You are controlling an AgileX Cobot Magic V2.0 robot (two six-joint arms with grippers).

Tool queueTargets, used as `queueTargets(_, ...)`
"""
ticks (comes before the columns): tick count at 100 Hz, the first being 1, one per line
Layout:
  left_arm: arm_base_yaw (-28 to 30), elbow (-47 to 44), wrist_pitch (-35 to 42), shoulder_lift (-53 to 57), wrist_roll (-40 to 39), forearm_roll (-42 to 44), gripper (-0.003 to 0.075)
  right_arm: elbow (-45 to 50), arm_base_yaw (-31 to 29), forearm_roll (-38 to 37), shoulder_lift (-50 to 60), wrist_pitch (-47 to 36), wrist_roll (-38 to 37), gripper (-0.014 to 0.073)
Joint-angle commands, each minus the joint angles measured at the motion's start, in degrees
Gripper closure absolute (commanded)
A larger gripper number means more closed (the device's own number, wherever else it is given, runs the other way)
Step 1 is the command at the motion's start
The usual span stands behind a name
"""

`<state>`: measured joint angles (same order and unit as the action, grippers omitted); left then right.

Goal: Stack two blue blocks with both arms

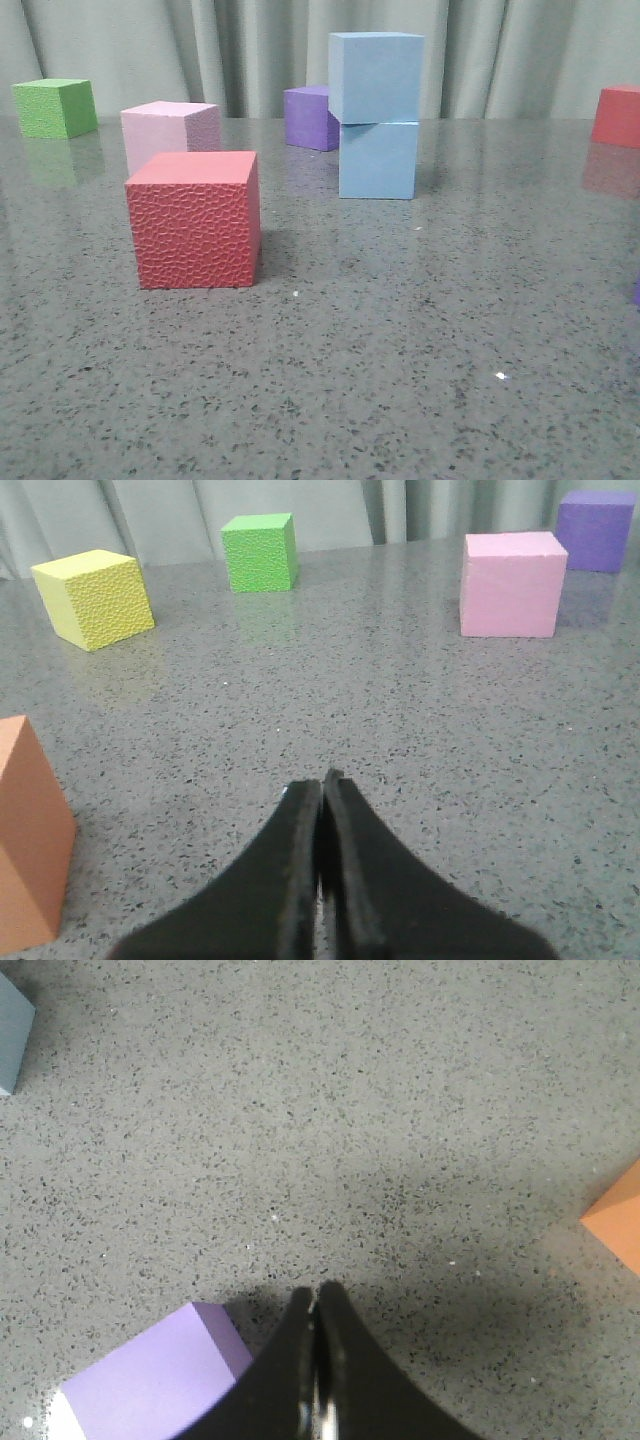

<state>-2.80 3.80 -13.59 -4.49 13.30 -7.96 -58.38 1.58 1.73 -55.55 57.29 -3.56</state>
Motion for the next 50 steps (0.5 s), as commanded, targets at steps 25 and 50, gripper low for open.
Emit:
queueTargets(25, 0.22, -2.9, 5.26, 4.65, -7.29, 4.91, 0.0739, -1.34, -0.41, -0.2, 0.66, -2.96, 0.51, 0.0716)
queueTargets(50, 0.22, -3.8, 6.44, 4.65, -12.32, 8.92, 0.0739, -1.34, -0.41, -0.2, 0.66, -2.96, 0.51, 0.0716)
